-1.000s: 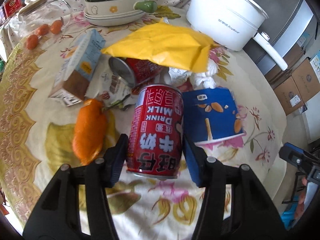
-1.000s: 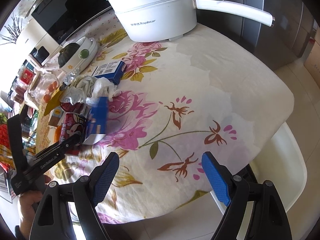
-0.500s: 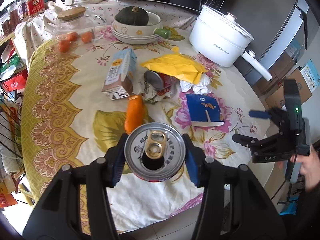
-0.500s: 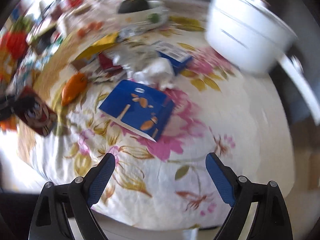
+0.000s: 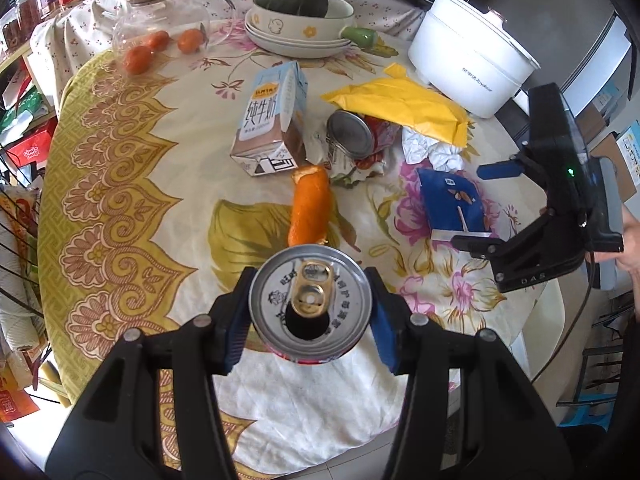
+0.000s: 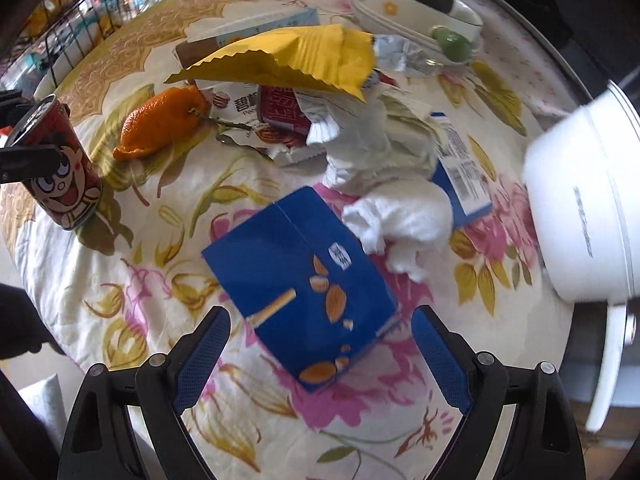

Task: Collect trash
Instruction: 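Grasp the blue snack box with the right tool while the left tool lifts the can, then carry can and blue box over the white bin and open both tools to drop them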

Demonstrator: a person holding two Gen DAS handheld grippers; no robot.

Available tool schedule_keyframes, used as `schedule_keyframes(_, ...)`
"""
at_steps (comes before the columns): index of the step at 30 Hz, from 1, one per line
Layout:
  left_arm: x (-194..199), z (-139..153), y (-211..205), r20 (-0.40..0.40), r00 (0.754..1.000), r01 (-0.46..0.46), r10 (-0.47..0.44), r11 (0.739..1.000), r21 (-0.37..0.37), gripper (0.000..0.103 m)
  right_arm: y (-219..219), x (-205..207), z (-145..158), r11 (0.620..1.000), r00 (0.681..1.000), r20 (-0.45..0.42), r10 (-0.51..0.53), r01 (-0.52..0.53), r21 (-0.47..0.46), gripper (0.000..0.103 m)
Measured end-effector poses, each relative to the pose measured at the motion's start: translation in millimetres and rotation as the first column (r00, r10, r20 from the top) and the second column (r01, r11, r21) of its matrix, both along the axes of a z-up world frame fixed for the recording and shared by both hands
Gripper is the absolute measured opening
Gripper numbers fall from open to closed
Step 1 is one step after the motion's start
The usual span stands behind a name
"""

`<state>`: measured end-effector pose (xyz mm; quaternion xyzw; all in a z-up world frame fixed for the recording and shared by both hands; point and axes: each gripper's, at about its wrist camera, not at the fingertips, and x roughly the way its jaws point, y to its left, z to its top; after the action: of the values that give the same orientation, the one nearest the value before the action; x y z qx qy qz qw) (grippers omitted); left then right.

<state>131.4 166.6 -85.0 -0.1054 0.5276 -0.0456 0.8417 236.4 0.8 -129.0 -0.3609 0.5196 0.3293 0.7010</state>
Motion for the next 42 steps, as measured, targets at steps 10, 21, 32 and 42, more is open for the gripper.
schedule_keyframes(10, 0.8, -0.7, 5.0, -0.034, 0.999, -0.014, 0.013, 0.999, -0.035, 0.054, -1.8, 23.5, -27.8, 0.999, 0.992, -0.12, -0.037, 0.037, -0.002, 0.093)
schedule_keyframes(21, -4.2, 1.4, 11.2, -0.042, 0.999, -0.035, 0.033, 0.998, -0.06, 0.054, -34.0, -13.7, -16.8, 0.969, 0.953, -0.208, -0.222, 0.239, 0.056, 0.093)
schedule_keyframes(32, -9.2, 3.7, 20.0, -0.048, 0.998, -0.048, 0.044, 0.996, -0.075, 0.054, 3.3, 4.4, -31.9, 0.982, 0.983, -0.01, -0.185, 0.184, -0.027, 0.094)
schedule_keyframes(42, -13.6, 12.1, 16.6, -0.022, 0.999, -0.04, 0.038, 0.993, -0.108, 0.054, -14.8, -7.8, -19.4, 0.957, 0.958, -0.027, -0.285, 0.286, 0.037, 0.072)
